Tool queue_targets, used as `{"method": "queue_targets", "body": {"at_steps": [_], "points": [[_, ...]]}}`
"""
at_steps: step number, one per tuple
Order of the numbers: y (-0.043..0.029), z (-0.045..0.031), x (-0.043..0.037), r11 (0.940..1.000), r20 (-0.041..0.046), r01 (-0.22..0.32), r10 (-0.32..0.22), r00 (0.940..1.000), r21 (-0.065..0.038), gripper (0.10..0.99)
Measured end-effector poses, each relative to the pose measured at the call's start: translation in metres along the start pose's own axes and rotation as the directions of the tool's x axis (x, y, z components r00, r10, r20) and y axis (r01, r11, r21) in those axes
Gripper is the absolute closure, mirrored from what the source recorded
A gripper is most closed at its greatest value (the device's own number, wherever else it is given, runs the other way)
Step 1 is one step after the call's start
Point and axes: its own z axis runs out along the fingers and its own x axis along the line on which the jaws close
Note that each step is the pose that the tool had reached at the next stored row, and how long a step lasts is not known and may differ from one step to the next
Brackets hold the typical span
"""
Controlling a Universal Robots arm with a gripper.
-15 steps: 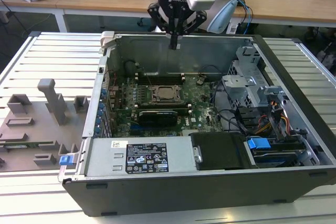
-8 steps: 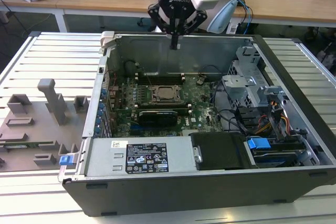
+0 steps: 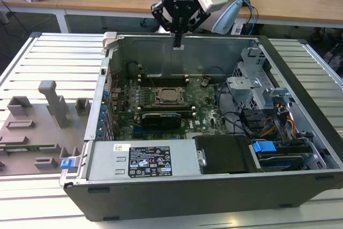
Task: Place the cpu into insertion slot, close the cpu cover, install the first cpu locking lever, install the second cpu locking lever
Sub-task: 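Install the first cpu locking lever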
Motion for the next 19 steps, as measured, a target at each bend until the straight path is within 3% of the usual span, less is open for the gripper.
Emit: {"method": "queue_targets", "body": {"at_steps": [1,5,8,10,19], "points": [[0.0001,0.0002,0.002,1.0,0.0001,0.0,0.0,1.0,0.0,0.98],[0.0013,0.002,0.0236,1.0,0.001,0.0,0.0,1.0,0.0,0.98],[0.0017,0.0041,0.0335,1.0,0.0013,0.0,0.0,1.0,0.0,0.98],[0.0019,0.0102,0.0398,1.0,0.0014,0.0,0.0,1.0,0.0,0.98],[0.0023,0.0287,0.0485,0.9997,0.0025,-0.025,0.025,0.9997,-0.001,0.98]]}}
